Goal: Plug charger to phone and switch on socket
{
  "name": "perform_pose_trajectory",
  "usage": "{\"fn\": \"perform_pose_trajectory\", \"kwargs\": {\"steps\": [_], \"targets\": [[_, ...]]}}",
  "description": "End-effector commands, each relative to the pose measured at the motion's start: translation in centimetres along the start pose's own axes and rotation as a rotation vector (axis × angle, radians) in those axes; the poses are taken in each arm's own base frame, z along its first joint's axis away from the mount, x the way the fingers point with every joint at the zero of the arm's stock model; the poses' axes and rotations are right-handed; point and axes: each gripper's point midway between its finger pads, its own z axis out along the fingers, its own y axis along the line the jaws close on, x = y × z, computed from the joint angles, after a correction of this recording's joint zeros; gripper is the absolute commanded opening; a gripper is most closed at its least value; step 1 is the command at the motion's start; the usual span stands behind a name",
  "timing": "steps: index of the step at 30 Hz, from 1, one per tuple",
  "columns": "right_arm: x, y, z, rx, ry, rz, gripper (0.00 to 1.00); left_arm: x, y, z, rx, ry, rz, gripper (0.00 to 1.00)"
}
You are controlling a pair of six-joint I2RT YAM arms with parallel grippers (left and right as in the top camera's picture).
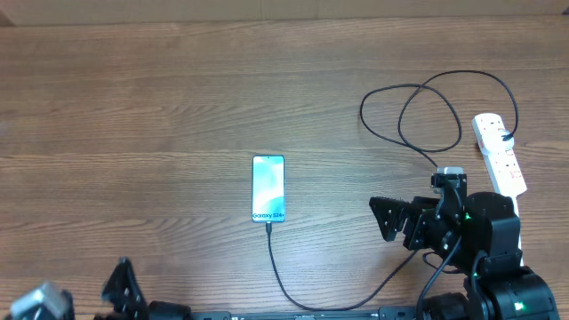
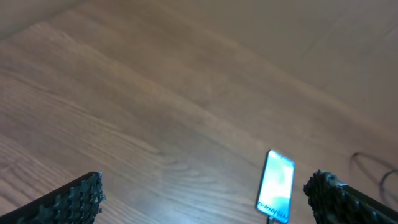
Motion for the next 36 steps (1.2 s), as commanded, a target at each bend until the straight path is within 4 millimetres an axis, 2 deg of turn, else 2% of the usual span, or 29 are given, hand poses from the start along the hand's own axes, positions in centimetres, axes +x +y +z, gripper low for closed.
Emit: {"fn": "perform_pose_trajectory", "kwargs": {"steps": [1, 11, 20, 36], "targets": [[-0.5, 0.1, -0.3, 0.002, -0.017, -0.005, 1.00, 0.0, 0.6, -1.5, 0.043, -0.065, -0.042, 1.00], [-0.5, 0.1, -0.3, 0.002, -0.018, -0.005, 1.00, 0.7, 2.4, -4.1, 0.080, -0.186, -0.105, 1.00], [-0.5, 0.1, -0.3, 0.002, -0.018, -0.005, 1.00, 4.2, 4.9, -4.8, -0.038, -0.141, -0.105, 1.00], [-0.5, 0.1, -0.3, 0.002, -0.017, -0.005, 1.00, 4.2, 4.9, -4.8, -0.039, -0.143, -0.117, 1.00]]}}
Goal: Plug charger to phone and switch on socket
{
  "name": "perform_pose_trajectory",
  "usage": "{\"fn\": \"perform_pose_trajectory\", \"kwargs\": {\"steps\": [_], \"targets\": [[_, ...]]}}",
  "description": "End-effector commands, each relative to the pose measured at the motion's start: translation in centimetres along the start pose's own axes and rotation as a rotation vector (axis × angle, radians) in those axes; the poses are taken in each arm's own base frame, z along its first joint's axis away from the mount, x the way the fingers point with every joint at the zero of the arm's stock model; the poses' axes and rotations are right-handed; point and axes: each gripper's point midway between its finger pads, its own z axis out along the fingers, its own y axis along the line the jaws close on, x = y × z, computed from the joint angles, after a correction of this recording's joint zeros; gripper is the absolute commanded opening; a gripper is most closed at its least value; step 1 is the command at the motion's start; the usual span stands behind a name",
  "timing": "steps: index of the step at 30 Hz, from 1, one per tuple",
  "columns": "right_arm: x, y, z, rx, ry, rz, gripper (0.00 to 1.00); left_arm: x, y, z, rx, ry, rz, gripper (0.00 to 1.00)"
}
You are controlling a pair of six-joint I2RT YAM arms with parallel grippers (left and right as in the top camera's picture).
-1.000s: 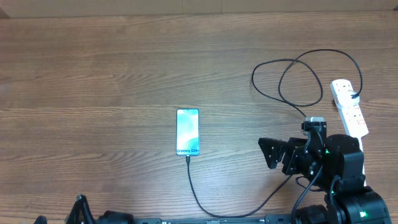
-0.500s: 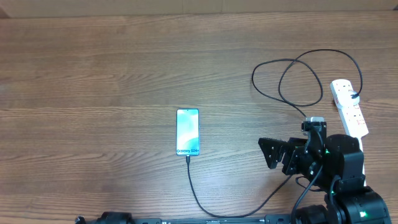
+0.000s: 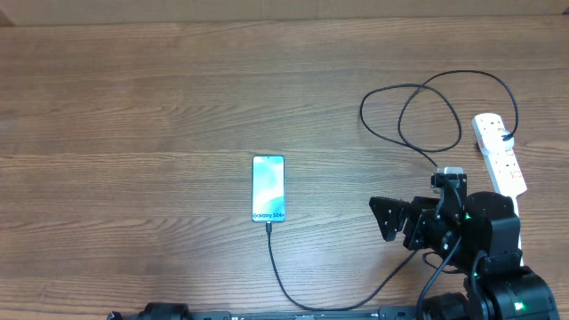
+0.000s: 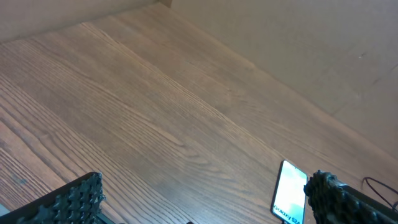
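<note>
The phone (image 3: 268,188) lies face up mid-table with its screen lit, and is also visible low right in the left wrist view (image 4: 289,200). A black charger cable (image 3: 277,267) is plugged into its near end. It runs under my right arm and loops (image 3: 427,116) back to the white power strip (image 3: 500,156) at the right edge. My right gripper (image 3: 380,220) hovers open to the right of the phone, holding nothing. My left gripper (image 4: 205,208) is wide open and empty, low at the near edge. Its fingers (image 4: 71,199) frame bare wood.
The right arm's black body (image 3: 484,249) fills the near right corner, beside the power strip. A dark piece of the left arm (image 3: 164,311) shows at the bottom edge. The cable's loops cover the far right of the table.
My left arm has drawn back toward the near edge and almost left the overhead view. Its camera now sees more of the far table. The right arm, phone and cable have not moved.
</note>
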Motion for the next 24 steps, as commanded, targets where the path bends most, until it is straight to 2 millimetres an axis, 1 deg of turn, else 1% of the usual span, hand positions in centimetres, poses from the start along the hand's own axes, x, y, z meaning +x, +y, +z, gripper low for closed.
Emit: {"fn": "perform_pose_trajectory", "kwargs": {"steps": [1, 5, 9, 14, 19, 24], "targets": [[-0.5, 0.1, -0.3, 0.001, -0.018, -0.005, 1.00, 0.0, 0.1, -0.4, 0.012, -0.018, -0.027, 1.00], [-0.5, 0.1, -0.3, 0.001, -0.018, -0.005, 1.00, -0.8, -0.5, -0.4, 0.034, -0.047, -0.042, 1.00], [-0.5, 0.1, -0.3, 0.001, -0.018, -0.005, 1.00, -0.8, -0.5, -0.4, 0.035, -0.048, -0.075, 1.00], [-0.5, 0.1, -0.3, 0.001, -0.018, -0.005, 1.00, -1.6, -0.9, -0.5, 0.051, -0.078, -0.099, 1.00], [-0.5, 0.1, -0.3, 0.001, -0.018, -0.005, 1.00, -1.7, -0.1, -0.4, 0.007, -0.094, -0.085, 1.00], [-0.5, 0.1, -0.3, 0.001, -0.018, -0.005, 1.00, -1.6, -0.1, -0.2, 0.002, -0.088, -0.082, 1.00]]}}
